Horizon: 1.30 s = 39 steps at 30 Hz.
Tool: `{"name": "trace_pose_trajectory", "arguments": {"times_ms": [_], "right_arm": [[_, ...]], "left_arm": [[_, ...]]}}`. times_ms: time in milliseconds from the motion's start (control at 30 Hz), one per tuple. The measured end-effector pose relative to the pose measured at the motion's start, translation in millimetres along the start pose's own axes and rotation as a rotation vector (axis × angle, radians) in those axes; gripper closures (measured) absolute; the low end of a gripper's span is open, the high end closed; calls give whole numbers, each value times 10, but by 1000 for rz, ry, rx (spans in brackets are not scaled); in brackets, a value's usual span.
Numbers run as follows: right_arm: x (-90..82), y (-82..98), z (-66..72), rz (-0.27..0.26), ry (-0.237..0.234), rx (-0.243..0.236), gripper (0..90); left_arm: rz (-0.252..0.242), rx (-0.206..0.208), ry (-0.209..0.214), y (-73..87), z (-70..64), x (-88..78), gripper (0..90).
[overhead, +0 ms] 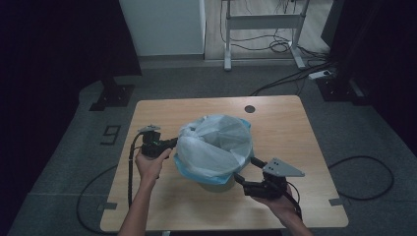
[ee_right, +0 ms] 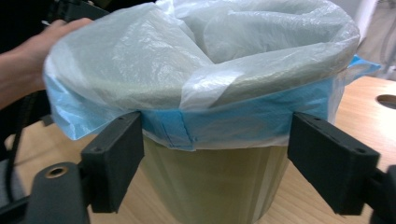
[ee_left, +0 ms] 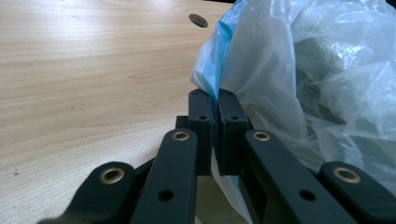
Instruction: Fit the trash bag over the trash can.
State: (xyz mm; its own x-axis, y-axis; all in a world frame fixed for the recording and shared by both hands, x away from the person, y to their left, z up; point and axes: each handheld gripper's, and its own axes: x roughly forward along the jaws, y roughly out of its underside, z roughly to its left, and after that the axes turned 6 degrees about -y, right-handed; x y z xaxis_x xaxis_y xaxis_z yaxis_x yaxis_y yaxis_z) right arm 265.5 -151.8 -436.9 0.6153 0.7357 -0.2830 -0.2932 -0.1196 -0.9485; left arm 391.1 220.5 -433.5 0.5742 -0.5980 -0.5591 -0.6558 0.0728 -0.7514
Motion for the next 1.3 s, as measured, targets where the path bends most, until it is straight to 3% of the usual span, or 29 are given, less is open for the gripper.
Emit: {"name": "trace_pose_trajectory", "arguments": {"times_ms": [167, 533, 700, 967, 1200, 1300], "right_arm": [[26, 16, 72, -13, 9, -34, 394], [-31, 40, 90, -26, 40, -76, 866], [-53, 112, 64, -15, 3, -78, 886], [-20, 422, 64, 53, -65, -86, 888], [84, 590, -32, 104, -59, -65, 887], [110, 654, -117, 124, -39, -53, 887]], "left_arm": [[1, 5, 7, 17, 3, 11, 862], [2, 9, 9, 35, 1, 23, 863], [9, 12, 9, 72, 13, 18, 865], [34, 8, 6, 172, 38, 14, 887], [105, 31, -39, 264, 41, 90, 897], [125, 28, -36, 288, 43, 122, 896]]}}
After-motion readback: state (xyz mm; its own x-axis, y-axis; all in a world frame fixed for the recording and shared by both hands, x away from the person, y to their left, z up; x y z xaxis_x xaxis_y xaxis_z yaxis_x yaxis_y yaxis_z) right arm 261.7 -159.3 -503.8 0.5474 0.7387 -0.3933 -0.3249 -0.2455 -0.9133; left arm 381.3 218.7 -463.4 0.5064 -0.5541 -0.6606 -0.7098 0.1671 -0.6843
